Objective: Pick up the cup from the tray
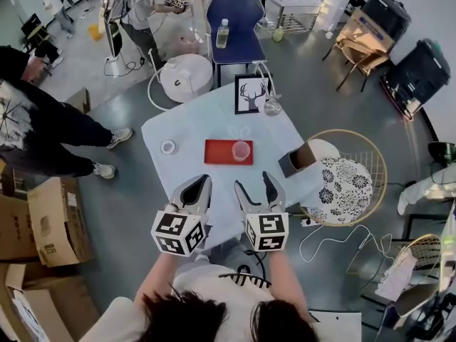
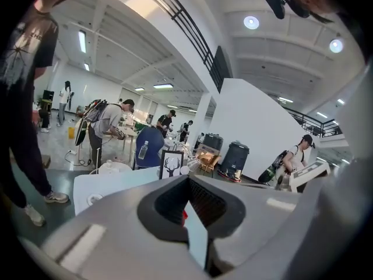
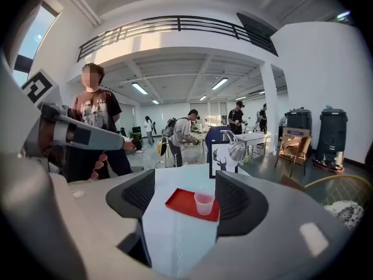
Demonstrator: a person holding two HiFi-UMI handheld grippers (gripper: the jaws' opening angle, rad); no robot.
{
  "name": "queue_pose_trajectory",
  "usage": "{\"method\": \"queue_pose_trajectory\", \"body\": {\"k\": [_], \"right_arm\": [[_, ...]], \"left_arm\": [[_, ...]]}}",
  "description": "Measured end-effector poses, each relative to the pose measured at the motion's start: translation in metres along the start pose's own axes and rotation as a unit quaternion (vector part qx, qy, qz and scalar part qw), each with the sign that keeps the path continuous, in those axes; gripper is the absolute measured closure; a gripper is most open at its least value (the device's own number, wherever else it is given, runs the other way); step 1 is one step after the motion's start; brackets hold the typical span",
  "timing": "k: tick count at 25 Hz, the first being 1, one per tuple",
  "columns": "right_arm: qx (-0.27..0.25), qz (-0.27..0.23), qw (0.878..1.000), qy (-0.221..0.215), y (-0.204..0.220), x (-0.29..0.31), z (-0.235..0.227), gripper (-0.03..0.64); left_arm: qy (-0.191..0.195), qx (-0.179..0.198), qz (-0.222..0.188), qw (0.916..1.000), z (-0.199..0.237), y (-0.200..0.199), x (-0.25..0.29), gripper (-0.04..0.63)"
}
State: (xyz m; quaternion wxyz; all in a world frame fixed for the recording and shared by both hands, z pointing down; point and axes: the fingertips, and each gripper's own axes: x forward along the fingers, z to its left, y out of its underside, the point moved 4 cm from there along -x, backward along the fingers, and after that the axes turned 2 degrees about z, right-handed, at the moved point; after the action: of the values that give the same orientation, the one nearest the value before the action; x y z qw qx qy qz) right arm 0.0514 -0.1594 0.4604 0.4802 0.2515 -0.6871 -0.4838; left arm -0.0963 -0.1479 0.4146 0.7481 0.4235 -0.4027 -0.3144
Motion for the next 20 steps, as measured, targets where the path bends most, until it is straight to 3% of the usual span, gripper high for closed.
{"method": "queue_pose_trajectory", "body": {"k": [8, 20], "right_arm": [[0.012, 0.030, 0.999, -0.021, 0.022, 0.071, -0.038, 0.215], [-0.024, 0.110, 0.992, -0.057, 0.072, 0.159, -0.052, 0.202]], "left_arm": [[-0.040, -0.002, 0.021, 0.9990, 0.010, 0.001, 0.050, 0.595], [-0.089, -0.012, 0.041, 0.9952, 0.045, 0.012, 0.110, 0.595]]}}
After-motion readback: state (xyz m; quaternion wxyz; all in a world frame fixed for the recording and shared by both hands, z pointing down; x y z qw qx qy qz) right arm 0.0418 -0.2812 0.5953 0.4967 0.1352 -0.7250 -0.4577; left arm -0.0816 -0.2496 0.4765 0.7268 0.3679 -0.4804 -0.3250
